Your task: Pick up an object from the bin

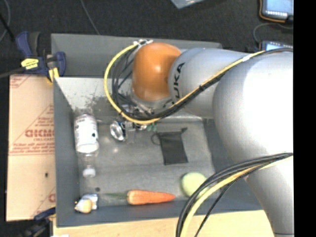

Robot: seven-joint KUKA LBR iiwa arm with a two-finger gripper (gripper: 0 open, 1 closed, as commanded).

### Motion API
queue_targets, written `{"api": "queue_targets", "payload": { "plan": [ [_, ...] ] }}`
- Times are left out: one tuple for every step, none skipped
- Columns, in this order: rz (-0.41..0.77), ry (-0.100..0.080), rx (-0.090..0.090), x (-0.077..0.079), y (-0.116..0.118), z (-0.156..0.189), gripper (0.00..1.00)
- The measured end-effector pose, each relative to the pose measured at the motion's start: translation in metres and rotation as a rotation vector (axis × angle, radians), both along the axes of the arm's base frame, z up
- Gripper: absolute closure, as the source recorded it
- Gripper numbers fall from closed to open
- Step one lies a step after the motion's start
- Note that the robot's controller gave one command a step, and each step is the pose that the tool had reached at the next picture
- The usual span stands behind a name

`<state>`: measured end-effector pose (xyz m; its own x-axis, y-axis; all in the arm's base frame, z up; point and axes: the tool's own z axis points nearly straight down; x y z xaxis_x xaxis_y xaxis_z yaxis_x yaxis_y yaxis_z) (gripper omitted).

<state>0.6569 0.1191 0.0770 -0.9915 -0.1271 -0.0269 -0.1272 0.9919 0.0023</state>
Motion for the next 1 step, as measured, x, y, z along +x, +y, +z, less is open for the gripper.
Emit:
{"api": "queue_targets", "payload": {
  "plan": [
    [0.010, -0.002, 0.001, 0.0007, -0.0001, 0.0013, 1.00]
  ]
}}
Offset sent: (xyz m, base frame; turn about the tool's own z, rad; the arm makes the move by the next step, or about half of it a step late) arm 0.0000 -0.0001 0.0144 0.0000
